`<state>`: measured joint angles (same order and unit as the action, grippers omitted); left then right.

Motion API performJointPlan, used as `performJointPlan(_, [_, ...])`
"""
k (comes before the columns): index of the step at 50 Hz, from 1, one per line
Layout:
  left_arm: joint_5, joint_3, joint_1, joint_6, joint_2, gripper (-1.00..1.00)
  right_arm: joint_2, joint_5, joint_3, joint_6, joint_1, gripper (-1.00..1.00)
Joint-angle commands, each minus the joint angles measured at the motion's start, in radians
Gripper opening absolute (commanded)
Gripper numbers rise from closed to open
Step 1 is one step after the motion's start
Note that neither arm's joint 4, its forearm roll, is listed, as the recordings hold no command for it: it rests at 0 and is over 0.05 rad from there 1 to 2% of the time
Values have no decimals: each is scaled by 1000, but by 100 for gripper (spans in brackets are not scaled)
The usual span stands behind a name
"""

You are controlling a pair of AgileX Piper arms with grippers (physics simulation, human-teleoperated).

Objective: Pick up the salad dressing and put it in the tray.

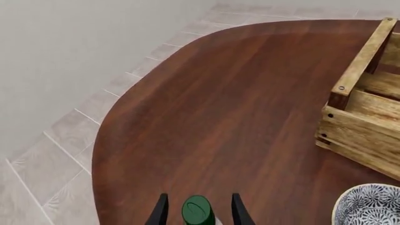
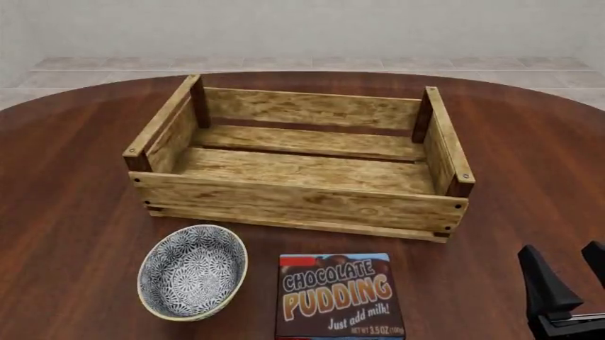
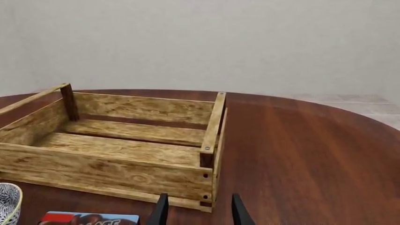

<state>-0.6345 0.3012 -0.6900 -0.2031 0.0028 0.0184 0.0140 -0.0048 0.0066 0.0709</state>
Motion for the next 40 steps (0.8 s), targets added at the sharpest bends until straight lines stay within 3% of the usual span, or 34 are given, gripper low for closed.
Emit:
performJointPlan(1, [15,-43,-8,2,2,100,0,2,-1,1,-2,100])
performJointPlan(23, [65,-107,-19,17,26,100,7,-7,1,2,-5,100])
performJointPlan(40, [204,-178,-35,31,120,100,1,3,0,1,-7,100])
